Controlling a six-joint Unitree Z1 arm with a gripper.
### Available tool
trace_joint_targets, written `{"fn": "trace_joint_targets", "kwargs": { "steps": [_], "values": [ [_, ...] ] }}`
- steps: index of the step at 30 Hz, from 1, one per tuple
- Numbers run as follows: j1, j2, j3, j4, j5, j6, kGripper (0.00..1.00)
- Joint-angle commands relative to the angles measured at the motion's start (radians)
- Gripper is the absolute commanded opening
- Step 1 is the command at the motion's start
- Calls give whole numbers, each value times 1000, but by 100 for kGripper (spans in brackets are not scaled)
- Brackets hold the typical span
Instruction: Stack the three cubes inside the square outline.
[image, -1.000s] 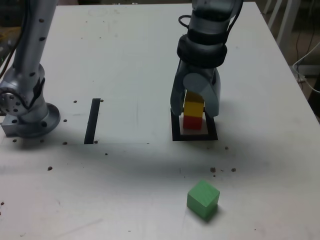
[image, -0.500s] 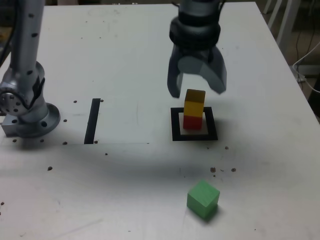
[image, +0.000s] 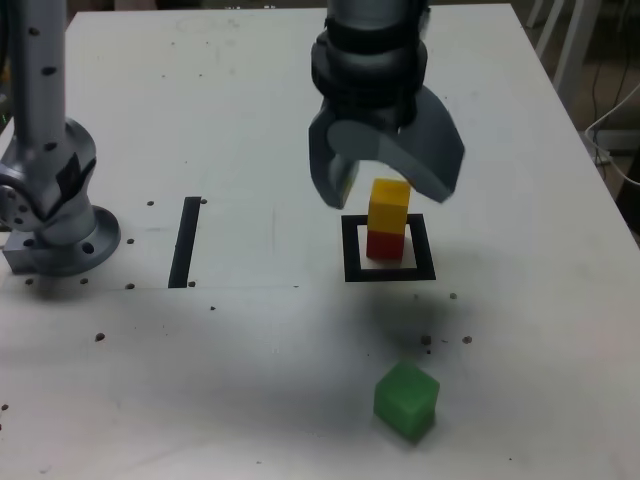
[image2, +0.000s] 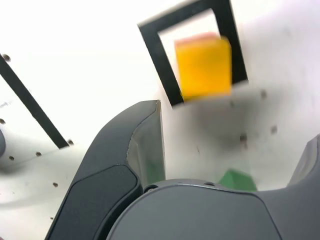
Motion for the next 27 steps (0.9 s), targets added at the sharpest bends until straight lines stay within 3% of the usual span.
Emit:
{"fn": "trace_joint_targets", "kwargs": {
  "steps": [1,7,14,27],
  "values": [
    [-46,7,-31,19,4,0,99],
    [-172,64,-123,76,1,4,99],
    [-271,116,-169,84,-6,8,99],
    [-305,208,-154,18,-41,39,98]
  ]
}}
